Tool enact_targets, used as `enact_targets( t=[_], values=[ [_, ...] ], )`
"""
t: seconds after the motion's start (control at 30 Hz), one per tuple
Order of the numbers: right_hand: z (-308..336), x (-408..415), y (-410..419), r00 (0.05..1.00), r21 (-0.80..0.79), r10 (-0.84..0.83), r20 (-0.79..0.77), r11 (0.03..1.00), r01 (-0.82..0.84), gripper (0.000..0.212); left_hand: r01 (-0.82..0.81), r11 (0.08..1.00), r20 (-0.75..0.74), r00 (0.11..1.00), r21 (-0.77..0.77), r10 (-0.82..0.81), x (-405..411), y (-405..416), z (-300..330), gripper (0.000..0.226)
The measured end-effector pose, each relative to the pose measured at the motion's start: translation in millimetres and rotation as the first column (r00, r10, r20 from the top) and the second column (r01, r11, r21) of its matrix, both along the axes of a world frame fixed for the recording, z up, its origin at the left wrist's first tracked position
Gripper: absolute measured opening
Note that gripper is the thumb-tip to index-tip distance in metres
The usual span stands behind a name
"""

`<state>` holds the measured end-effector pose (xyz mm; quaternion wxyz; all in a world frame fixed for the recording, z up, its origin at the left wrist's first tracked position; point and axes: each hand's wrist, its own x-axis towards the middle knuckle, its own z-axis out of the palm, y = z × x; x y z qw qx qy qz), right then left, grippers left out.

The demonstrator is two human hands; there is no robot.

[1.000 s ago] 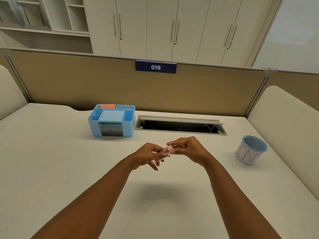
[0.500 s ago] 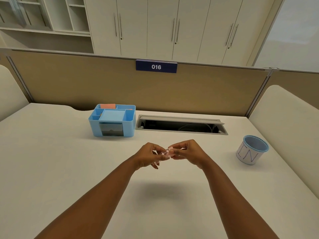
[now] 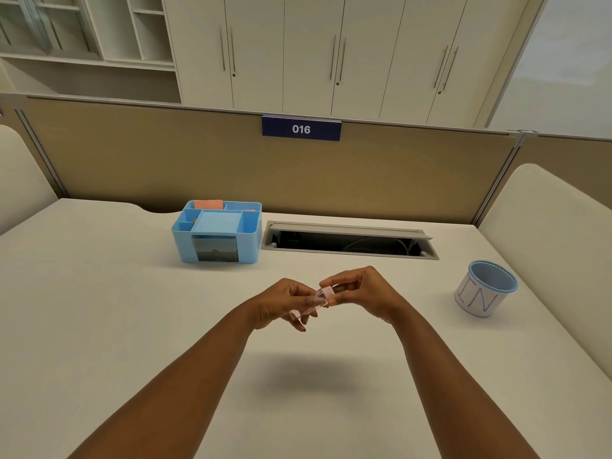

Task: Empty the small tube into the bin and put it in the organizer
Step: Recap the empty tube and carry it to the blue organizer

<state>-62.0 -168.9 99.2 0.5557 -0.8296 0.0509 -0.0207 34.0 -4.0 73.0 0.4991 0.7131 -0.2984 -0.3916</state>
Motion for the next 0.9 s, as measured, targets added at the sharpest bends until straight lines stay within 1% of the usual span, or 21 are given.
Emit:
enact_targets(
  t=[0.17, 0.27, 0.4, 0.47, 0.53, 0.57, 0.6, 0.67, 0.7, 0.73, 0.8, 0.9],
  values=[
    [-4, 0, 4, 1.0, -0.056, -0.001, -0.029, 0.998, -0.001, 0.026, -0.019, 1.0, 0.017, 1.0, 0.021, 0.019, -1, -2, -7, 0.015],
    [-7, 4, 9, 1.0, -0.118, -0.013, -0.027, 0.993, 0.01, 0.026, -0.086, 0.996, 0.059, 0.995, 0.018, 0.084, 0, -2, -11, 0.028],
    [-13, 10, 16, 0.996, -0.116, -0.083, -0.012, 0.99, 0.081, 0.025, -0.16, 0.987, 0.059, 0.986, 0.009, 0.159, 8, 5, -15, 0.036],
    [-18, 15, 18, 0.989, -0.136, -0.149, 0.0, 0.98, 0.148, 0.023, -0.244, 0.969, 0.112, 0.965, 0.037, 0.239, 17, 13, -21, 0.045],
    [-21, 18, 19, 0.975, -0.167, -0.219, 0.019, 0.961, 0.219, 0.021, -0.373, 0.927, 0.242, 0.904, 0.047, 0.352, 28, 25, -25, 0.052],
    [-23, 22, 22, 0.971, -0.172, -0.238, 0.027, 0.956, 0.239, 0.02, -0.438, 0.898, 0.337, 0.853, 0.047, 0.398, 37, 35, -26, 0.053],
    [-24, 25, 23, 0.967, -0.17, -0.252, 0.033, 0.952, 0.254, 0.02, -0.486, 0.872, 0.452, 0.791, 0.056, 0.412, 45, 42, -27, 0.054],
    [-27, 36, 31, 0.961, -0.151, -0.271, 0.047, 0.95, 0.275, 0.02, -0.563, 0.818, 0.663, 0.659, 0.122, 0.355, 62, 58, -28, 0.059],
    [-28, 42, 36, 0.956, -0.14, -0.288, 0.054, 0.946, 0.293, 0.02, -0.596, 0.789, 0.731, 0.604, 0.149, 0.318, 70, 65, -28, 0.062],
    [-28, 48, 41, 0.949, -0.131, -0.31, 0.061, 0.94, 0.315, 0.019, -0.624, 0.765, 0.771, 0.564, 0.163, 0.295, 79, 71, -26, 0.065],
    [-29, 65, 50, 0.931, -0.123, -0.356, 0.084, 0.923, 0.364, 0.019, -0.657, 0.733, 0.816, 0.513, 0.174, 0.267, 96, 81, -23, 0.07],
    [-28, 89, 62, 0.893, -0.148, -0.43, 0.135, 0.882, 0.447, 0.022, -0.671, 0.716, 0.848, 0.481, 0.194, 0.221, 120, 93, -19, 0.076]
  ],
)
